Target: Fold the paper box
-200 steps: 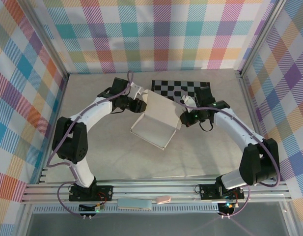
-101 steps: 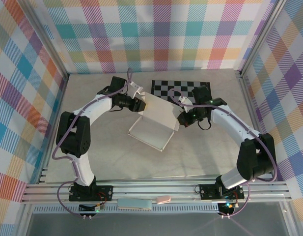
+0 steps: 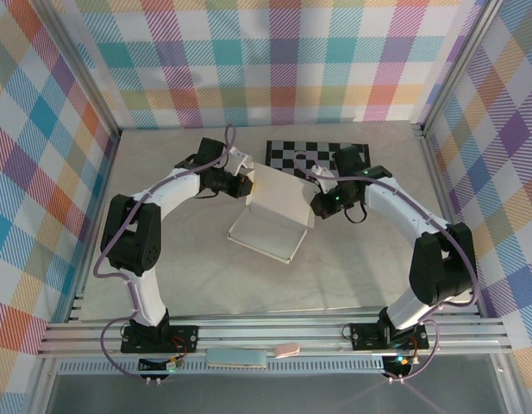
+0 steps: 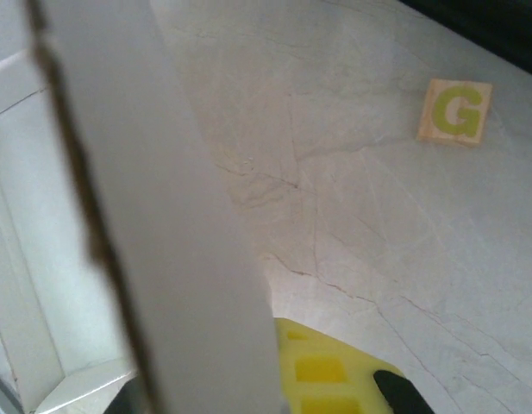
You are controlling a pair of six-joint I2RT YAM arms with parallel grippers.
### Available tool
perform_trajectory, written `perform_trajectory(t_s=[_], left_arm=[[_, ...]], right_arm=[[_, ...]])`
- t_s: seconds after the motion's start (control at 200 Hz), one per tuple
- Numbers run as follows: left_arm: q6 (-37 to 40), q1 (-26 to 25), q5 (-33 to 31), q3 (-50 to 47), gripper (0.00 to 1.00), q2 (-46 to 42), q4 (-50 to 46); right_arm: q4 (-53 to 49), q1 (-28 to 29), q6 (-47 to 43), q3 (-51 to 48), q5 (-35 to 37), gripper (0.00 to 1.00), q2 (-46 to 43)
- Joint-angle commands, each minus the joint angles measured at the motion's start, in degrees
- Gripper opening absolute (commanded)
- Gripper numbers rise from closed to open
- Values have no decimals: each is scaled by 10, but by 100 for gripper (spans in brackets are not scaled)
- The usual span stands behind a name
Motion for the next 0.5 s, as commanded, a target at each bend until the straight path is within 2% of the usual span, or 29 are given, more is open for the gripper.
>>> perform_trajectory(t_s=[0.0,0.155,0.26,0.495], left_arm=[[-56,-28,-99,-9,0,-40,9],[-127,-65,-217,-20,0,-64,12],[-177,-74,-259,-30,0,-81,14],[-263,-84,-284,-44,0,-101,23]], right_arm=[[27,9,85,27,50,0,6],[25,31,237,47,195,0,19],[19,37,322,63,227,0,31],[-9,87,449,124,306,0,72]])
